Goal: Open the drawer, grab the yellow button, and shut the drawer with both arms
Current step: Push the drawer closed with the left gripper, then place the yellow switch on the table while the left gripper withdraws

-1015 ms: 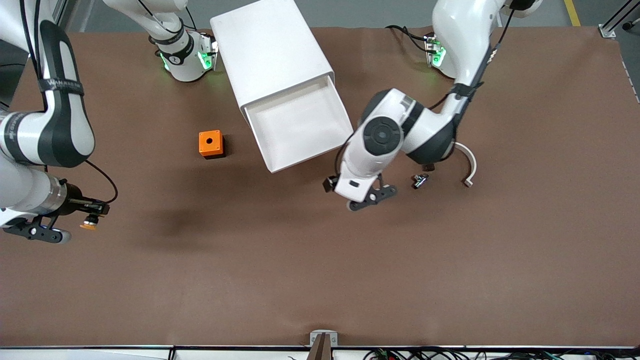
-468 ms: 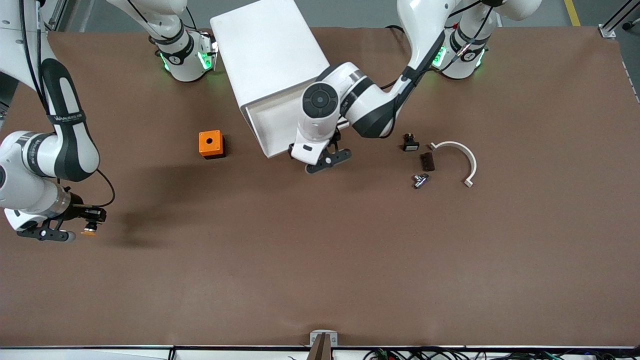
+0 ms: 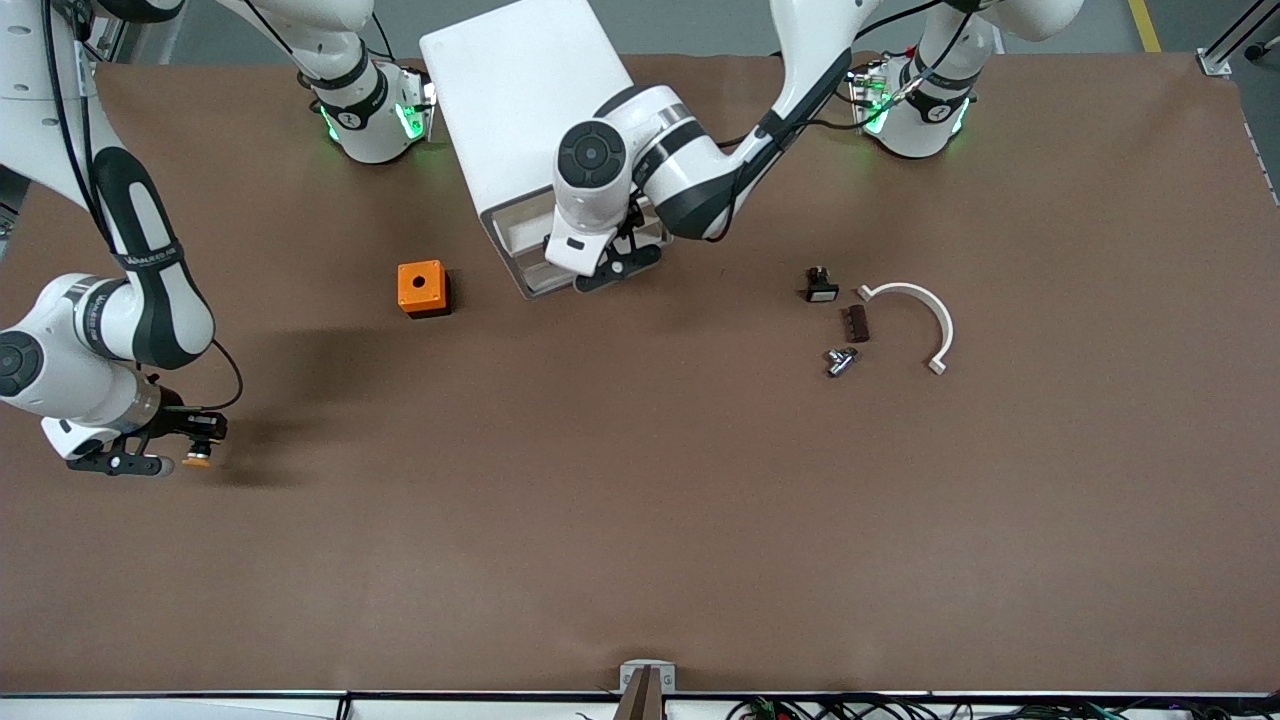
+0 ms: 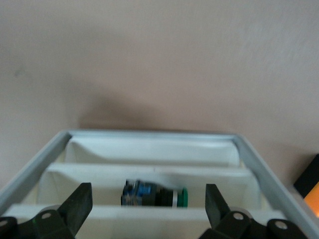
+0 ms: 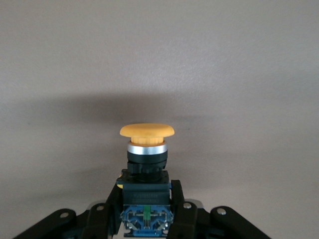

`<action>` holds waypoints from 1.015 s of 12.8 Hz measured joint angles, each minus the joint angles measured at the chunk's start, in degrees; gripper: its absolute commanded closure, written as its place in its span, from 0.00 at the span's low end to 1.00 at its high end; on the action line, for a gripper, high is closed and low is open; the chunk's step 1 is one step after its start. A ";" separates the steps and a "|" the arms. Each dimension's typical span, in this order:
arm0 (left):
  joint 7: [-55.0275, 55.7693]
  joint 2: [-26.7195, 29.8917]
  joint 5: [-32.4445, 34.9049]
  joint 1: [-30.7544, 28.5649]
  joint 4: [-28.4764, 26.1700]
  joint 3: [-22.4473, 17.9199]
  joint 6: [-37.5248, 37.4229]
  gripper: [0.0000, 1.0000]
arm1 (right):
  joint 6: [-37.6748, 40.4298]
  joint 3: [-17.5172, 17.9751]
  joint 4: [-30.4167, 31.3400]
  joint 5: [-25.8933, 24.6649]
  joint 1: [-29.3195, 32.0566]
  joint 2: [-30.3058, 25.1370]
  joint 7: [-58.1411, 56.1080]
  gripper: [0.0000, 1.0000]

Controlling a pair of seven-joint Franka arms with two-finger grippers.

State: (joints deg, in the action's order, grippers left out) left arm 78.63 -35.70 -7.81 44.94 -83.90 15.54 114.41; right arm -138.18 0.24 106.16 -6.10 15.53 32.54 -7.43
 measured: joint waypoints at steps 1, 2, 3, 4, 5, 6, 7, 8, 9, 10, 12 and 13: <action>1.00 0.00 0.00 0.68 -0.29 0.20 0.00 0.00 | -0.64 0.01 0.00 0.25 0.08 0.46 -0.95 1.00; 1.96 0.00 0.00 1.32 -0.46 0.23 0.00 0.00 | -1.24 0.04 0.00 0.31 0.09 0.82 -1.59 1.00; 3.07 0.02 0.05 1.64 -0.47 0.17 0.05 0.00 | -1.67 0.08 0.00 0.33 0.09 1.13 -2.09 0.93; 3.93 0.02 0.22 1.65 -0.49 0.15 0.05 0.00 | -1.98 0.10 0.00 0.33 0.10 1.34 -2.32 0.18; 4.77 0.02 0.35 1.64 -0.54 0.06 0.02 0.00 | -2.13 0.13 0.00 0.33 0.10 1.44 -2.41 0.00; 5.48 0.04 0.54 1.59 -0.55 -0.20 0.02 0.00 | -2.16 0.15 0.00 0.33 0.10 1.50 -2.47 0.00; 6.21 0.21 1.60 1.41 -0.51 -0.88 0.09 0.00 | -2.15 0.18 0.00 0.34 0.10 1.56 -2.55 0.00; 6.74 0.75 4.20 0.86 -0.41 -2.25 0.11 0.00 | -2.13 0.22 0.00 0.34 0.09 1.64 -2.62 0.00; 6.80 1.47 7.10 -0.49 -0.35 -3.45 0.11 0.00 | -2.11 0.30 0.00 0.34 0.09 1.70 -2.68 0.00; 6.69 2.20 9.89 -2.74 -0.24 -4.26 0.09 0.00 | -2.09 0.42 -0.07 0.34 0.08 1.70 -2.72 0.00; 2.90 3.32 13.84 -9.22 0.43 -4.73 0.09 0.00 | -0.48 0.81 -1.01 0.34 -0.02 1.14 -2.77 0.00; -0.87 3.78 14.43 -12.71 1.06 -4.82 0.10 0.00 | 2.39 1.15 -2.30 0.36 -0.35 0.19 -2.75 0.00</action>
State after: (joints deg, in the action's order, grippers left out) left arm 77.76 -31.92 6.62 32.22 -82.83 10.72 114.51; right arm -135.79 1.39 103.86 -5.73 15.18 32.73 -10.19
